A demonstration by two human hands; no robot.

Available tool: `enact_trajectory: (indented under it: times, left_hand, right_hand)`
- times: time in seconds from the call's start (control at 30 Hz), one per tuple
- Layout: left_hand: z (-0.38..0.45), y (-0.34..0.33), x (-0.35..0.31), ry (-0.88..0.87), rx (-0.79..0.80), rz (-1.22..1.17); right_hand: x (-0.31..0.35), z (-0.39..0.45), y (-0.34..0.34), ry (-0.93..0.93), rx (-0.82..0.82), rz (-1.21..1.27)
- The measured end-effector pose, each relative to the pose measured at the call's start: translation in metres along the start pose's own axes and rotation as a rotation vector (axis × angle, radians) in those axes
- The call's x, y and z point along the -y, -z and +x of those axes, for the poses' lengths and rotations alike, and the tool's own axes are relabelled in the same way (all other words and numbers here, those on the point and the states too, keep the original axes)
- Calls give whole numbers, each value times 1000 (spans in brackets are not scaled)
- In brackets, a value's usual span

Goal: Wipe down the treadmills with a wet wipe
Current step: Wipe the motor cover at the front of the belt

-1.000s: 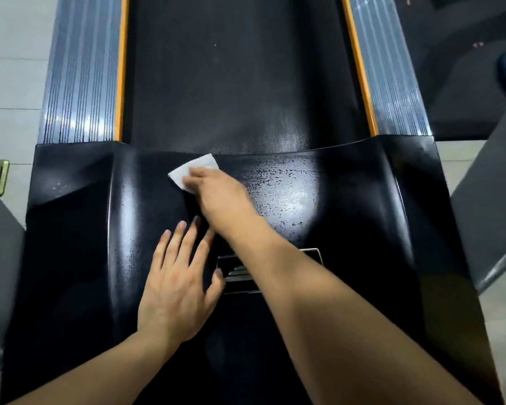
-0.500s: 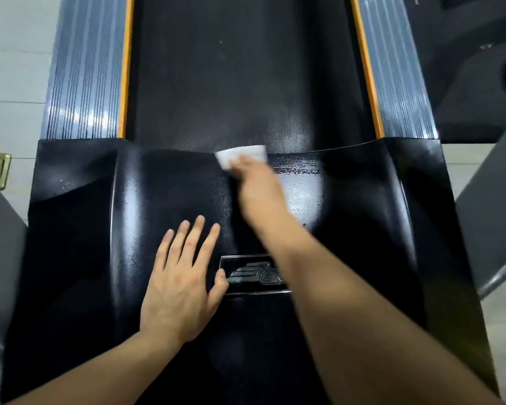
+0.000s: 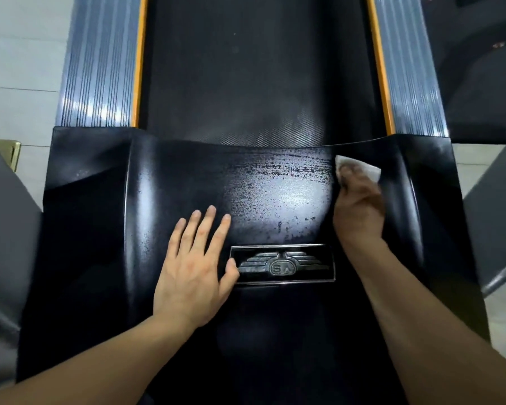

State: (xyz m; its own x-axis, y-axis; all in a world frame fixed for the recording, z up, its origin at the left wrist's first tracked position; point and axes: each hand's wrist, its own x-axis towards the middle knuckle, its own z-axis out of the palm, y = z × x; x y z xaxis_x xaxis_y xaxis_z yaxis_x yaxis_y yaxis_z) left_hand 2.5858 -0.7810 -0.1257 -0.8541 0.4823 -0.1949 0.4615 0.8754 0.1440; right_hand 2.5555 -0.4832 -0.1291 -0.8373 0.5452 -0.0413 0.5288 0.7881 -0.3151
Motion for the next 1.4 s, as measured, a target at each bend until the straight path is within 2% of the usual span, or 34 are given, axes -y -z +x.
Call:
enact_trajectory:
  times: [0.03,0.1,0.17,0.23,0.27,0.3,0.37,0.47,0.53,0.57,0.63,0.7,0.77,0.8,0.83,0.97,1.03,1.1,1.2,1.3,1.4]
  left_hand:
    - [0,1,0,0,-1,-2]
    - [0,1,1,-2,-3,-4]
    - [1,1,2,-8,-20,-26]
    - [-1,2,5,-30,-45,-123]
    - [-2,3,9,-49,-52,-174]
    - [-6,6,16,-72,-51,-186]
    - [-17,13,37,-99,-51,-86]
    - [-40,18,71,30,-75,22]
    - [-48,13,77,119,-105,-28]
    - [-49,10,76,153,-124,-74]
    - [-49,6,73,261,-150,-165]
    - [-49,6,74,385,-164,-224]
    - [-51,4,76,413,-186,-258]
    - [-51,2,77,411,-182,-274]
    - [-50,1,77,412,-174,-286]
    - [-49,3,77,424,-158,-331]
    - [-49,5,77,420,-163,-356]
    - [-49,6,77,415,-163,-374]
    - [-49,6,78,401,-163,-404]
    - [-50,5,79,390,-173,-436]
    - [-51,4,79,392,-172,-452]
  right_hand:
    - [20,-5,-5,31,23,53]
    - [74,-22,-18,209,178,193]
    - [125,-47,-30,387,354,192]
    - [141,-57,-31,527,450,189]
    - [134,-56,-31,577,448,186]
    - [122,-54,-27,574,428,197]
    - [84,-46,-14,408,333,222]
    - [28,-24,9,105,150,69]
    - [24,-18,6,16,101,-38]
    - [39,-22,2,26,98,-16]
    - [81,-44,-22,211,106,90]
    - [134,-83,-43,486,256,195]
    - [175,-123,-57,727,397,268]
    - [188,-126,-58,784,442,292]
    - [196,-120,-61,782,460,299]
    - [235,-47,-80,563,477,239]
    - [265,-18,-87,509,522,230]
    - [282,-13,-92,479,496,232]
    - [269,-46,-79,552,452,298]
    - [222,-104,-56,707,520,252]
    - [183,-117,-42,728,554,193]
